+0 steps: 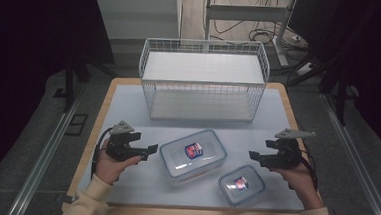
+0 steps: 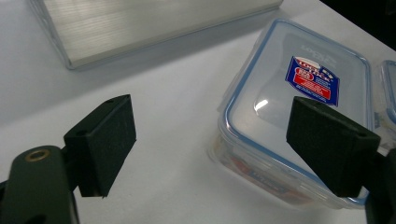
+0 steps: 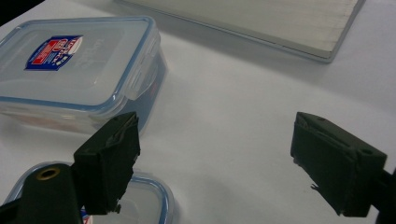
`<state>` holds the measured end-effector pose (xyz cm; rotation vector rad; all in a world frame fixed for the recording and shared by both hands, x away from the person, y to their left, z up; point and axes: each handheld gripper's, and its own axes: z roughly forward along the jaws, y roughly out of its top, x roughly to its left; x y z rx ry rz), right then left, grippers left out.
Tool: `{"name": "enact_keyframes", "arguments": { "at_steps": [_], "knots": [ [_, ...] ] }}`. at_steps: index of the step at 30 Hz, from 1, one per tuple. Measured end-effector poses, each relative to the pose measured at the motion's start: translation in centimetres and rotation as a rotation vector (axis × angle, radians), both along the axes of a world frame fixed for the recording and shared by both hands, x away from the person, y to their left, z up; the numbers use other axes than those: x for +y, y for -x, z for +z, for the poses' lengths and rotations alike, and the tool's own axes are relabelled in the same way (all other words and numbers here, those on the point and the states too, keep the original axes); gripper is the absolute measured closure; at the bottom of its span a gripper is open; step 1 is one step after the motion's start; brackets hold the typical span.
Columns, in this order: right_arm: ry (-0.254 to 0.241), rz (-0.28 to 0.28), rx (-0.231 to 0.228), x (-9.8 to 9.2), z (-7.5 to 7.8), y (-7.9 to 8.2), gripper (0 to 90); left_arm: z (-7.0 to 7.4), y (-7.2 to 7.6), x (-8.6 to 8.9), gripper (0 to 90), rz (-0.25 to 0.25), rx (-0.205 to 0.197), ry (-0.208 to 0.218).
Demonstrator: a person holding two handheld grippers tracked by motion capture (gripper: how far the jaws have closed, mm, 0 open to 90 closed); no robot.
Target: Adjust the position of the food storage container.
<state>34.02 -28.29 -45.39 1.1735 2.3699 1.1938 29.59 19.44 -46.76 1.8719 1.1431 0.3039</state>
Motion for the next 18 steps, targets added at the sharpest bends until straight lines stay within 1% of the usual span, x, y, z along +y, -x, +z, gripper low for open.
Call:
{"name": "enact_keyframes", "arguments": {
  "at_steps": [2,3,5,8,9,10,11,13,14,15,16,17,18],
  "knots": [
    [0.003,0.012,0.0,0.0,0.0,0.0,16.5,-0.1,-0.1,-0.2,15.6,-0.003,-0.002,-0.004],
    [0.005,0.012,-0.001,0.0,0.0,0.0,16.7,-0.1,-0.1,-0.3,15.5,-0.007,-0.007,-0.013],
    [0.005,0.016,0.0,0.0,-0.1,0.0,17.1,-0.3,-0.2,-0.4,15.3,-0.003,-0.012,-0.02],
    [0.003,0.026,0.002,0.1,-0.3,0.0,17.4,-0.3,-0.3,-0.6,17.2,-0.001,-0.009,-0.014],
    [0.003,0.026,0.002,0.1,-0.3,0.0,17.4,-0.3,-0.3,-0.6,17.2,-0.002,-0.013,-0.013],
    [0.0,0.028,0.006,0.0,-0.4,0.0,17.5,0.0,-0.4,-0.9,19.5,-0.006,-0.024,-0.017],
    [0.0,0.028,0.006,0.0,-0.4,0.0,17.5,0.0,-0.4,-0.9,20.0,-0.006,-0.024,-0.017],
    [-0.003,0.024,0.006,-0.1,-0.5,0.0,17.6,0.4,-0.3,-1.2,21.1,-0.006,-0.034,-0.005],
    [-0.005,0.017,0.004,-0.3,-0.5,0.0,17.9,1.0,-0.1,-1.5,24.6,-0.018,-0.043,-0.007],
    [-0.005,0.017,0.004,-0.3,-0.5,0.0,17.9,1.0,-0.1,-1.5,27.7,-0.018,-0.043,-0.007],
    [-0.01,0.012,-0.005,-0.6,-0.3,0.0,18.2,1.5,0.2,-2.0,30.6,-0.028,-0.041,-0.009],
    [-0.01,0.012,-0.005,-0.6,-0.3,0.0,18.2,1.5,0.2,-2.0,33.1,-0.028,-0.041,-0.009],
    [-0.016,0.007,-0.017,-0.7,0.0,0.2,18.6,1.8,0.3,-2.3,36.6,-0.028,-0.032,-0.003]
  ]
}}
